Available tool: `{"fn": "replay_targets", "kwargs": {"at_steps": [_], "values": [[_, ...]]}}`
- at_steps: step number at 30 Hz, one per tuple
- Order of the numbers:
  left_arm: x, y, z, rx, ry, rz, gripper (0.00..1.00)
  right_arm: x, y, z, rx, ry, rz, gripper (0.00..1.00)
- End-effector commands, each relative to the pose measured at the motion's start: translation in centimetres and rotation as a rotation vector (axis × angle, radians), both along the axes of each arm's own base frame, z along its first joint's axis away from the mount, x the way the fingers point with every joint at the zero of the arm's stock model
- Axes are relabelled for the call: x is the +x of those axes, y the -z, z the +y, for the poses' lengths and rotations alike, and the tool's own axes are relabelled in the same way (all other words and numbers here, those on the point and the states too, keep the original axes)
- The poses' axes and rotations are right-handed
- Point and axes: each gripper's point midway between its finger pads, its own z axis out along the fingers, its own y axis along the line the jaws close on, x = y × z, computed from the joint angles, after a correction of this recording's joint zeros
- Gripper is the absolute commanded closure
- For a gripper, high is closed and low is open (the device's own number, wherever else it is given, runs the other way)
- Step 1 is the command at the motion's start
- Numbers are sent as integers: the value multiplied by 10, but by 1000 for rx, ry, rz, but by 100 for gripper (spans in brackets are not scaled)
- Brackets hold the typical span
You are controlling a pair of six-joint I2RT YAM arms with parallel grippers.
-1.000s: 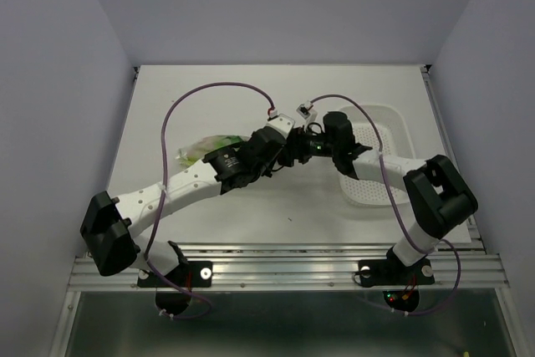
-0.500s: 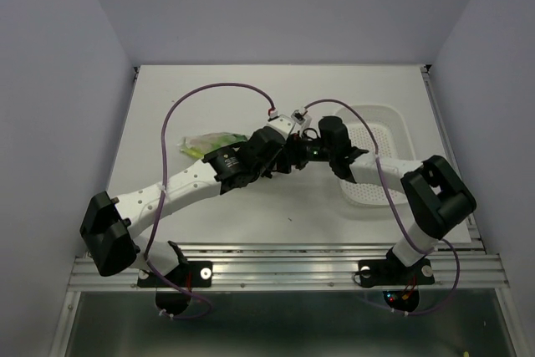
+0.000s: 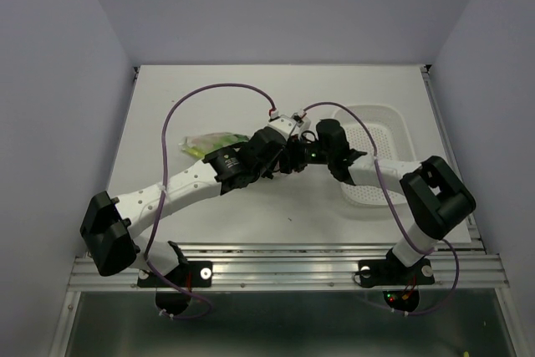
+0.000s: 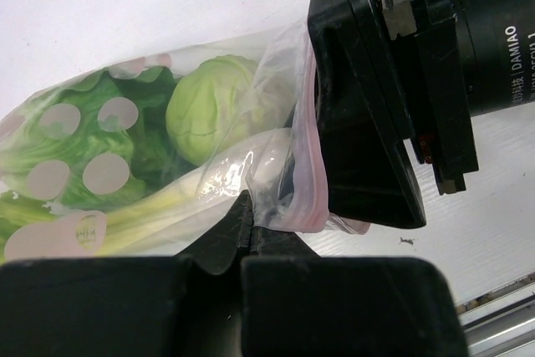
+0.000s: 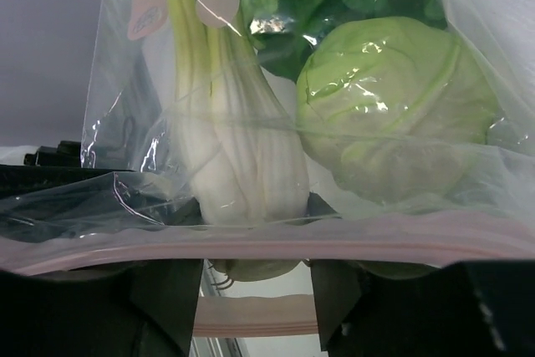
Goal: Open the zip-top bag and remove the fake food
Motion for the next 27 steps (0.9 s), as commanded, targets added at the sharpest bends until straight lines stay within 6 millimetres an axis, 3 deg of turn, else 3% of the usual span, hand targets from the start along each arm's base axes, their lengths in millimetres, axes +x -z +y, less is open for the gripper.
{"fn": "replay_targets", "kwargs": {"at_steps": [1, 5, 13, 27], "values": [[3, -29, -13, -105, 0, -57, 100, 3, -19, 2, 32, 31, -58, 55], [2, -27, -8, -102, -21, -55, 100, 6, -17, -5, -6, 78, -62, 67], [2, -14, 8, -64, -93, -52, 100, 7, -11, -28, -102, 164, -67, 79], [8, -18, 16, -47, -140, -88, 100, -4, -33, -60, -174, 123, -91, 90]]}}
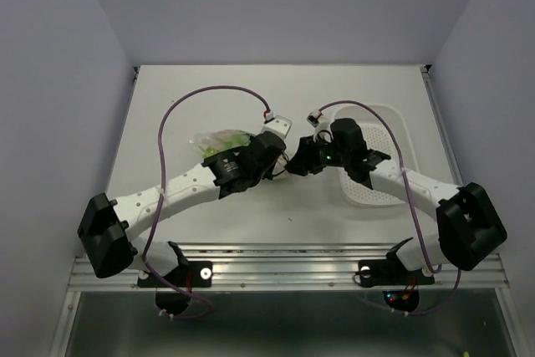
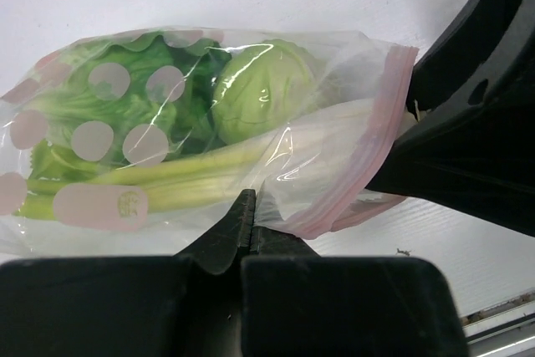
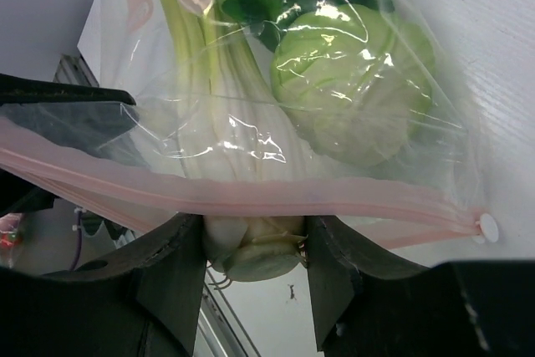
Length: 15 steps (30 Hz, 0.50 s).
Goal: Open the zip-top bag and remove the fake food
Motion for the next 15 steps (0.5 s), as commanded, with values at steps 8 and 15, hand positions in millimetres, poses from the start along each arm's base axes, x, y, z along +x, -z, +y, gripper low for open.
{"fn": "replay_targets", "kwargs": {"at_steps": [8, 15], "values": [[14, -19, 12, -6, -112, -89, 100, -6, -49, -43, -51, 64, -87, 99], [22, -20, 5, 11, -107, -101, 100, -11, -63, -56, -41, 77, -69, 99]]}}
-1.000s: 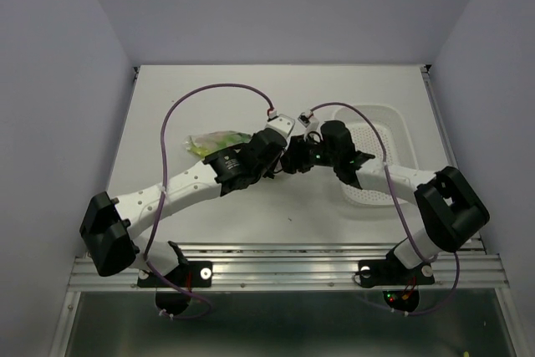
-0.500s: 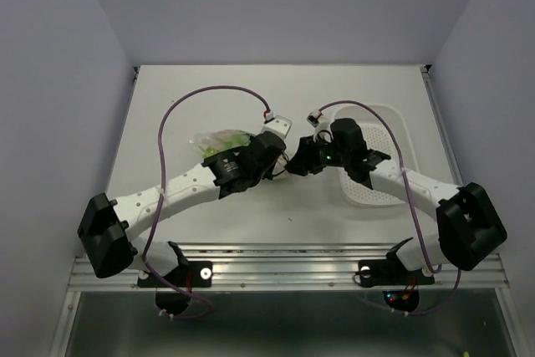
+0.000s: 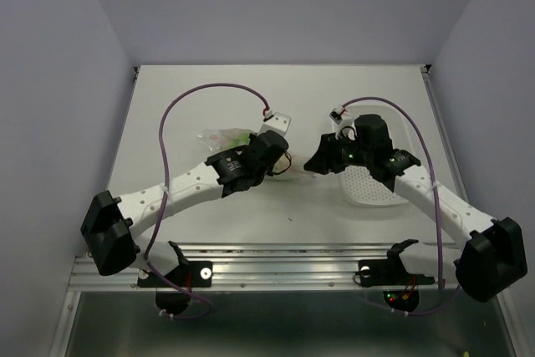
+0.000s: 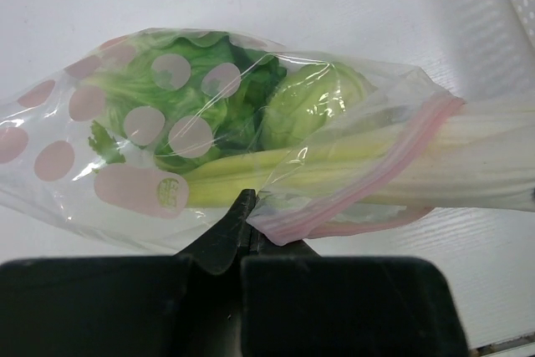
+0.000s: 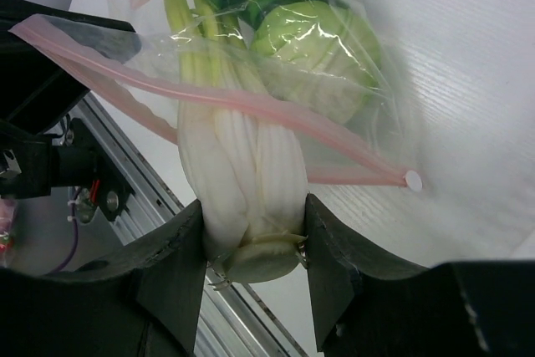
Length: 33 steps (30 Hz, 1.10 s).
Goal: Open the zip-top bag and remove the fake food
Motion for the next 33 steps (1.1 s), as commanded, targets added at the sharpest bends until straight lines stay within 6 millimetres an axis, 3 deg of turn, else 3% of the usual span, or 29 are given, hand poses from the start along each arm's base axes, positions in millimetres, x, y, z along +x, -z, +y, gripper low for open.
{"fn": "replay_targets", "kwargs": {"at_steps": [1, 6, 13, 20, 25, 30, 33], "values": [[14, -17, -2, 3, -39, -56, 100, 2, -31, -1, 20, -19, -62, 99], [16, -13, 2, 28, -57, -58, 100, 1, -38, -14, -21, 27, -70, 99], [20, -17, 4, 16, -90, -80, 100, 3, -78, -38, -87, 95, -161, 99], [23, -18, 6, 18, -95, -94, 100, -14, -116, -51, -87, 116, -215, 99], [24, -18, 7, 11, -104, -104, 100, -17, -140, -77, -161, 216, -272, 99], [27, -17, 6, 9, -100, -115, 100, -25, -167, -88, -153, 260, -328, 99], [32, -15, 10, 23, -121, -116, 100, -30, -174, -94, -158, 271, -339, 99]]}}
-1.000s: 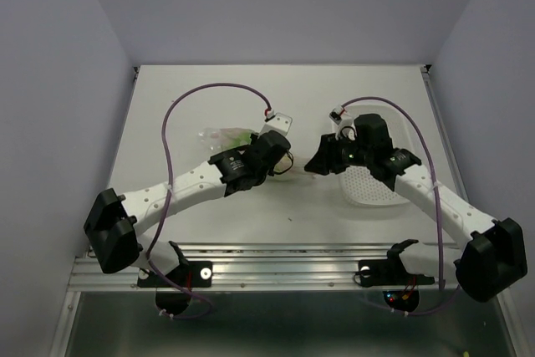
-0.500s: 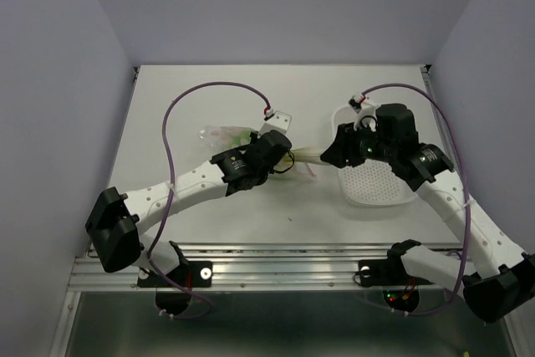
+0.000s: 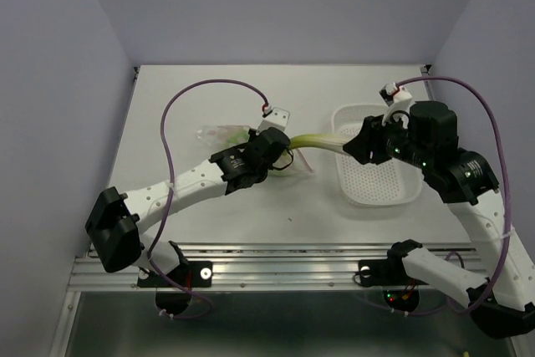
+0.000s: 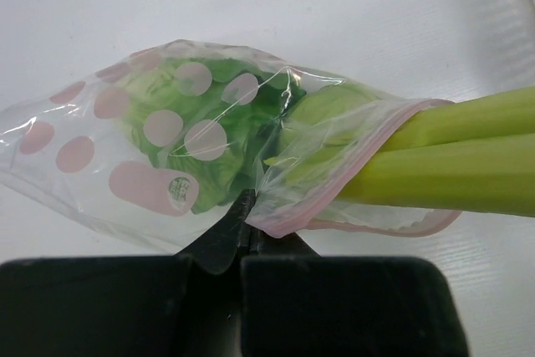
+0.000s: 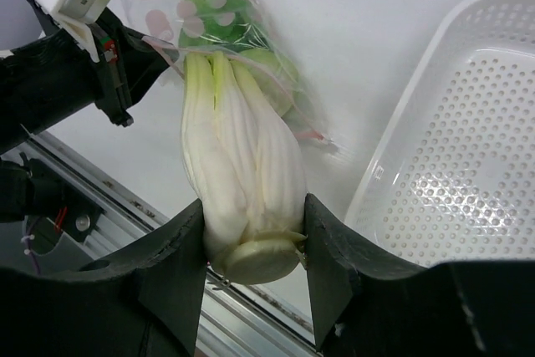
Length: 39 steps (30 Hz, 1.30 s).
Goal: Open the zip-top bag and remove the fake food
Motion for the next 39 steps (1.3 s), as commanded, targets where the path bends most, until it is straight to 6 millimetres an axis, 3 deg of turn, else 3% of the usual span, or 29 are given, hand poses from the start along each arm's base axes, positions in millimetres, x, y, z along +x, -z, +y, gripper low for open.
{"fn": "replay_targets", "kwargs": {"at_steps": [1, 7, 12, 15, 19, 21, 25, 32, 39], "values": [[11, -12, 7, -3, -46, -47, 100, 1, -41, -21, -9, 84, -128, 99], [20, -10, 12, -18, -81, -43, 100, 0, -48, -52, -71, 235, -140, 99], [23, -8, 11, -9, -77, -34, 100, 7, -67, -104, -153, 513, -201, 99], [23, -7, 10, -14, -79, -25, 100, 16, -55, -124, -228, 634, -182, 99], [23, -11, 7, -33, -72, -25, 100, 29, -37, -129, -249, 703, -161, 99], [22, -12, 7, -32, -70, -24, 100, 33, -41, -133, -225, 740, -203, 99], [21, -14, 10, -32, -75, -25, 100, 41, -22, -144, -288, 815, -181, 99], [18, -16, 12, -50, -74, -30, 100, 41, 16, -158, -377, 889, -118, 99], [18, -15, 12, -51, -80, -27, 100, 50, 37, -161, -429, 900, -125, 99]]}}
